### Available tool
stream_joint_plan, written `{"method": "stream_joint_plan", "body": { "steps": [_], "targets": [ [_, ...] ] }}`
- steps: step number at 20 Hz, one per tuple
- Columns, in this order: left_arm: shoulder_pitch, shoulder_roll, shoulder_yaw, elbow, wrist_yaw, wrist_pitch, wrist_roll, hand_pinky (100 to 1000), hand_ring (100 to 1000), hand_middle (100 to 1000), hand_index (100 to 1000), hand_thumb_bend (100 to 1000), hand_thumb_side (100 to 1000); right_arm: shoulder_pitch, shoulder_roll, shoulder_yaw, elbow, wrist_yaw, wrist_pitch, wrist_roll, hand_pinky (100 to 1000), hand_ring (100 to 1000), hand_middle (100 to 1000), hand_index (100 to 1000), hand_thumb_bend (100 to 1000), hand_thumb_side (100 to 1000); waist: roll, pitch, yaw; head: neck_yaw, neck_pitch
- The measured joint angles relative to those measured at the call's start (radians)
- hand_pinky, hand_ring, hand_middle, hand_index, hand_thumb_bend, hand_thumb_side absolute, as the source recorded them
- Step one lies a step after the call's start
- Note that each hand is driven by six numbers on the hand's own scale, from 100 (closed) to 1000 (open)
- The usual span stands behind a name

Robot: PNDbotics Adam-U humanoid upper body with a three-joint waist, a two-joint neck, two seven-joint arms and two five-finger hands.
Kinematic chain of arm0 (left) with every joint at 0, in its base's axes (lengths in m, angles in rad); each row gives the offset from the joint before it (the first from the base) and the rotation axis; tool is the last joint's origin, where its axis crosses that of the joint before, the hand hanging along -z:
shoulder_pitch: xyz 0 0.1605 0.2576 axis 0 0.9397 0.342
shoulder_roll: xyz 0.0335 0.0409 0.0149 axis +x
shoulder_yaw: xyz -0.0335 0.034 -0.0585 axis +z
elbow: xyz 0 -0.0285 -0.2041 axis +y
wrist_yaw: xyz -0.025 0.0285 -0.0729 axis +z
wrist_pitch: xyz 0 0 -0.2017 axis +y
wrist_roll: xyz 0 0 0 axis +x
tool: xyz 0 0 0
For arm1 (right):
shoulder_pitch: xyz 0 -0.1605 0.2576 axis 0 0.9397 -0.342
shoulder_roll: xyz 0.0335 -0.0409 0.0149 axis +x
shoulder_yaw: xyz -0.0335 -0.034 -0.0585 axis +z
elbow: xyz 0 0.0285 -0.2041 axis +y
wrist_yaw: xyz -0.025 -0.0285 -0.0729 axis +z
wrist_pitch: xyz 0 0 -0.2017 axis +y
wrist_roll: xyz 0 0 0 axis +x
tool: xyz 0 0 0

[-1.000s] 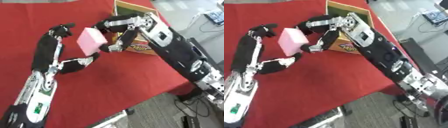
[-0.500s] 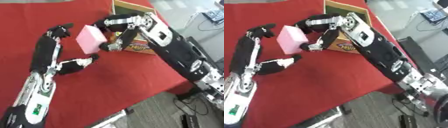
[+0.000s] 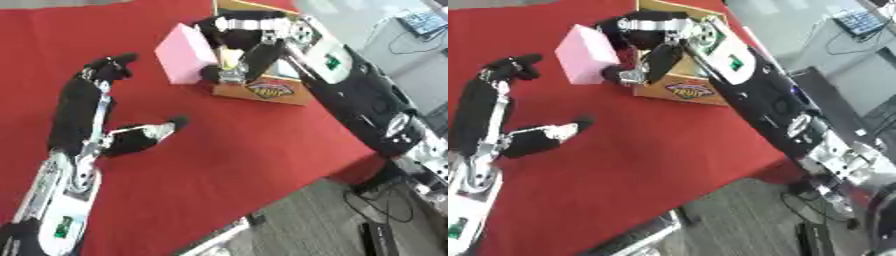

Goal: Pick up the objects with one hand, pass them to the other hand, and then place them into the box on the other side of the table.

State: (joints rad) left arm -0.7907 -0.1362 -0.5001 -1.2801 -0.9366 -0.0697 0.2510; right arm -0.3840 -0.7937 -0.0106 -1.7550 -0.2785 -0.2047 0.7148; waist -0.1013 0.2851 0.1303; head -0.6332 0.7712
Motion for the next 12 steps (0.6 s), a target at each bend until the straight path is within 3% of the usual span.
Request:
{"method": "stream_joint_plan", "body": {
  "steps": [2, 3, 4, 8, 12],
  "targets": [
    [0.001, 0.009, -0.003, -0.014, -0.002, 0.003, -0.005, 751, 629, 575, 835, 820, 550, 0.003, -0.007, -0.008, 0.0, -0.015, 0.004, -0.011, 791, 895, 411, 578, 100, 297, 0.001, 0.0, 0.0, -0.003, 0.0],
    [0.001, 0.013, -0.003, -0.019, -0.002, 0.005, -0.008, 752, 639, 583, 834, 814, 541, 0.003, -0.01, -0.009, 0.0, -0.019, 0.006, -0.014, 790, 901, 414, 584, 100, 365, 0.001, 0.0, 0.0, -0.003, 0.0],
    [0.003, 0.014, -0.003, -0.023, -0.004, 0.007, -0.011, 753, 642, 586, 833, 815, 543, 0.006, -0.013, -0.013, 0.001, -0.024, 0.008, -0.017, 790, 901, 414, 584, 100, 372, 0.003, 0.0, 0.001, -0.008, 0.0],
    [0.043, 0.068, -0.002, -0.067, -0.016, 0.024, -0.029, 765, 667, 611, 837, 807, 570, 0.03, -0.044, -0.069, 0.048, -0.06, 0.026, -0.053, 791, 905, 416, 587, 100, 417, 0.064, -0.005, 0.001, -0.044, 0.0],
    [0.082, 0.155, 0.0, -0.137, -0.008, 0.059, -0.075, 779, 686, 626, 838, 805, 606, 0.058, -0.09, -0.144, 0.097, -0.116, 0.047, -0.11, 790, 908, 416, 590, 100, 433, 0.082, -0.007, 0.011, -0.071, 0.0]
  ]
}}
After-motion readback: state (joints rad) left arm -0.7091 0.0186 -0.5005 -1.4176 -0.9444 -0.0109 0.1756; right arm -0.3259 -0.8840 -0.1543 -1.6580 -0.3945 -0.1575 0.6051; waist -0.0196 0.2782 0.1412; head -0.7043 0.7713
